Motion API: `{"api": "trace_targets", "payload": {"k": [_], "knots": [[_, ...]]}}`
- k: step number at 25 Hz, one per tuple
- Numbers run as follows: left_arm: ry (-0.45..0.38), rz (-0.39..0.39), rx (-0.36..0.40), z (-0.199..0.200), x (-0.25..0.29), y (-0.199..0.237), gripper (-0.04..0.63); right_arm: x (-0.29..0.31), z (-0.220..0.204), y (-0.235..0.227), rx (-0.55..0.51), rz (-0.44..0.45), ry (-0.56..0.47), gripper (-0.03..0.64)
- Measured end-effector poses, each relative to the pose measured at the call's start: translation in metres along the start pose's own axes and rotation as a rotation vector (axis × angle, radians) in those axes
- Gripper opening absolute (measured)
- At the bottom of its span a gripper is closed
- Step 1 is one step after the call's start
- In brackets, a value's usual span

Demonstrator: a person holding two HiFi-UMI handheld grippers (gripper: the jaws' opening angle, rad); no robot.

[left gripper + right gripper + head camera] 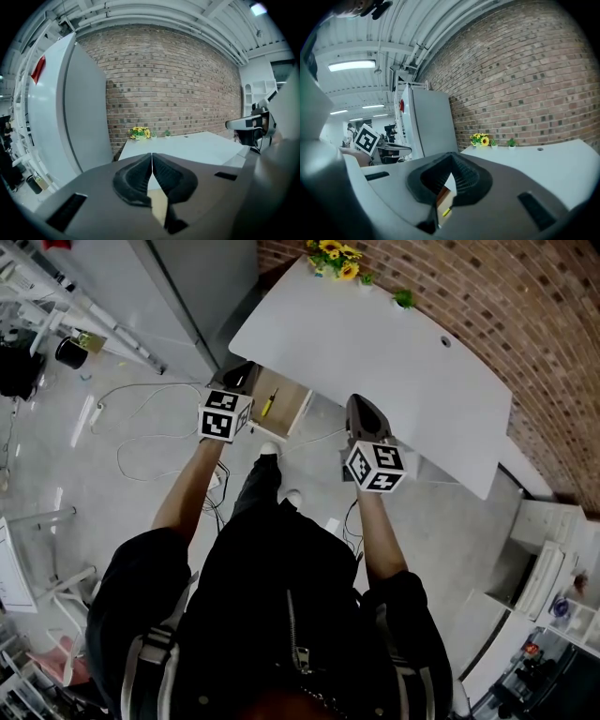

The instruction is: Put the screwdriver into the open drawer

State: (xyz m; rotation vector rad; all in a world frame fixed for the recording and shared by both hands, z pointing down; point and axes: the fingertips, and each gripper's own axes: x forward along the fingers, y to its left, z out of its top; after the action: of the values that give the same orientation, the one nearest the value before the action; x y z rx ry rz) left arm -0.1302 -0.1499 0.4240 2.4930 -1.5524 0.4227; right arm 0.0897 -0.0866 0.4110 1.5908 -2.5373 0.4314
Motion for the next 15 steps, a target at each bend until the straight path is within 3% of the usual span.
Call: {"api": "trace_targets", "payload": {"k": [15], "knots": [[-0.003,-0.016,0.006,0.0001,-0.0061,-0.0062,0.026,-0.0038,-0.0016,0.0028,0.003,-0.011,-0.009,-0.002]]}}
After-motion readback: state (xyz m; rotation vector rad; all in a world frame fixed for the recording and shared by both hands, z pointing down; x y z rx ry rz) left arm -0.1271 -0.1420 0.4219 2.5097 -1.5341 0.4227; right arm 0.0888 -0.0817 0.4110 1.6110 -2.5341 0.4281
